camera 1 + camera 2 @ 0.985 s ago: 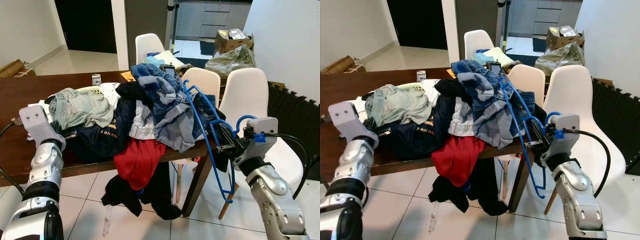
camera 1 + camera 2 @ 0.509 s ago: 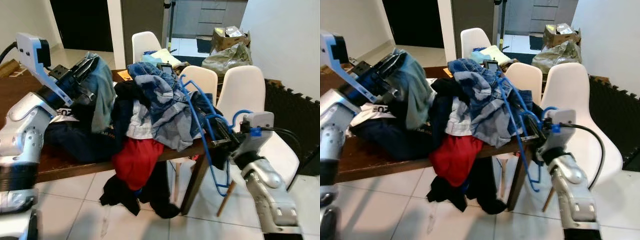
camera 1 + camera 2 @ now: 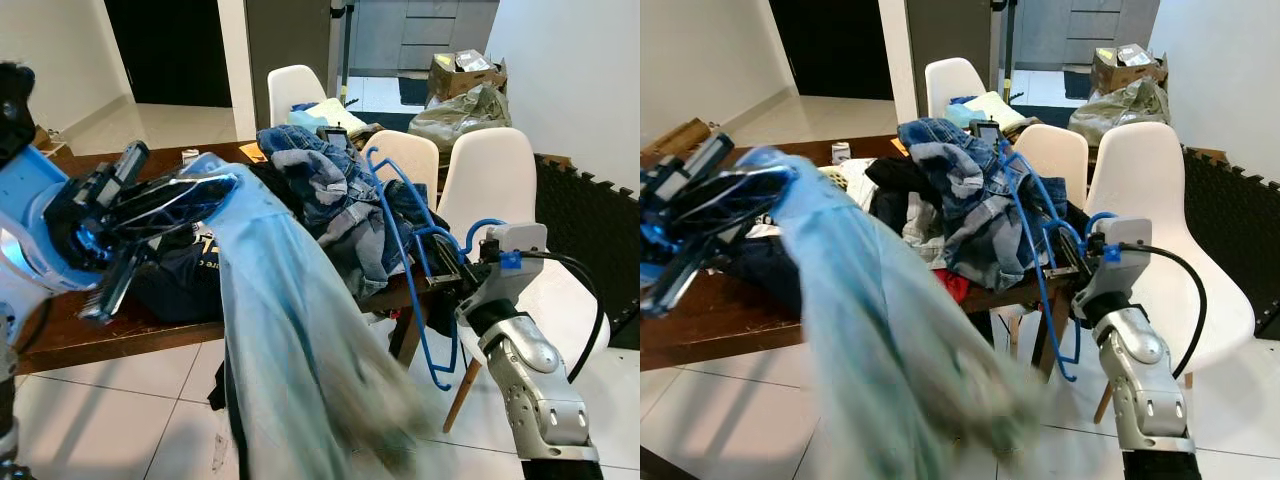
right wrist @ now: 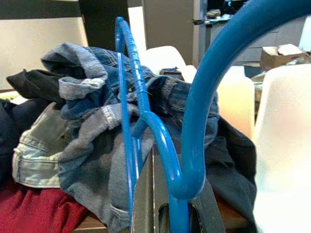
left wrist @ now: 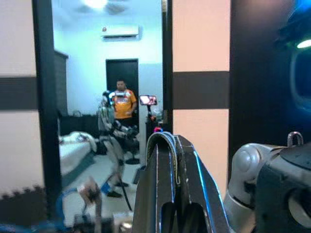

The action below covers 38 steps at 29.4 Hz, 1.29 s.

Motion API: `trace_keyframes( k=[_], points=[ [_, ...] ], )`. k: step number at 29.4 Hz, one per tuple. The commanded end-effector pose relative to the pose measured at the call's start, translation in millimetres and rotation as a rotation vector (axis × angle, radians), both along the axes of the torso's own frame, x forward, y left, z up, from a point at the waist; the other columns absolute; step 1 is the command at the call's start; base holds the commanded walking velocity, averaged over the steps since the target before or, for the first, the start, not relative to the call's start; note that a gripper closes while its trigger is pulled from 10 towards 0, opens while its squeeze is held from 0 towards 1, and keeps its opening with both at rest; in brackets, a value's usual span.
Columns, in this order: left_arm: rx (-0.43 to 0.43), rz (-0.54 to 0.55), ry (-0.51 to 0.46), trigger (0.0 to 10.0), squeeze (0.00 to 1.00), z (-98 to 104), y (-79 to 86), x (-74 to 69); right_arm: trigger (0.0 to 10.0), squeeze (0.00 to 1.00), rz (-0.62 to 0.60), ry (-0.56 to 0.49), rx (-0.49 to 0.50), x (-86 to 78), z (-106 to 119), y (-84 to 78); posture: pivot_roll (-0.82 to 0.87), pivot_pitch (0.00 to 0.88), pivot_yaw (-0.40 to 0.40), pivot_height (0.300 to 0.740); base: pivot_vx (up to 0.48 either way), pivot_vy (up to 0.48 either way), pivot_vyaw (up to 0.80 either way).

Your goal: Hang hanger

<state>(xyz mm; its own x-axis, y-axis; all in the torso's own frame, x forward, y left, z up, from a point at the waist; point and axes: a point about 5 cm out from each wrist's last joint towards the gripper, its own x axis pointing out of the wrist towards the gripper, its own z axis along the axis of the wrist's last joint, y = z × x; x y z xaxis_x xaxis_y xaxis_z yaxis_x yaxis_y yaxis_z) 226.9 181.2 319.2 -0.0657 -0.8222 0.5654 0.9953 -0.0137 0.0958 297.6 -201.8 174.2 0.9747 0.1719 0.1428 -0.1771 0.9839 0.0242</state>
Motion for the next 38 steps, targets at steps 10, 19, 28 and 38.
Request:
trace_keyframes(
  k=[10, 19, 28, 38],
  points=[
    [0.568, 0.384, 0.660, 10.0, 0.00, -185.8, 1.5, 47.0, 10.0, 0.00, -0.204, 0.163, -0.064, 1.7, -25.6, -31.4, -0.05, 0.000, 0.031, 0.740, 0.000, 0.000, -0.16],
    [0.893, 0.699, 0.907, 10.0, 0.00, -282.8, 6.7, 44.8, 10.0, 0.00, -0.343, 0.297, -0.120, -7.9, -47.3, -59.9, -0.05, 0.000, 0.037, 0.740, 0.000, 0.000, -0.80],
    [0.868, 0.774, 0.961, 10.0, 0.00, -311.7, -12.4, 37.2, 10.0, 0.00, -0.483, 0.515, -0.111, -43.4, -106.7, -81.5, -0.07, 0.000, 0.039, 0.740, 0.000, 0.000, -0.80],
    [1.043, 0.791, 0.885, 10.0, 0.00, -332.7, -11.9, 25.9, 10.0, 0.00, -0.544, 0.627, -0.073, -70.0, -142.8, -85.5, -0.08, 0.000, 0.041, 0.740, 0.000, 0.000, -0.80]
  ],
)
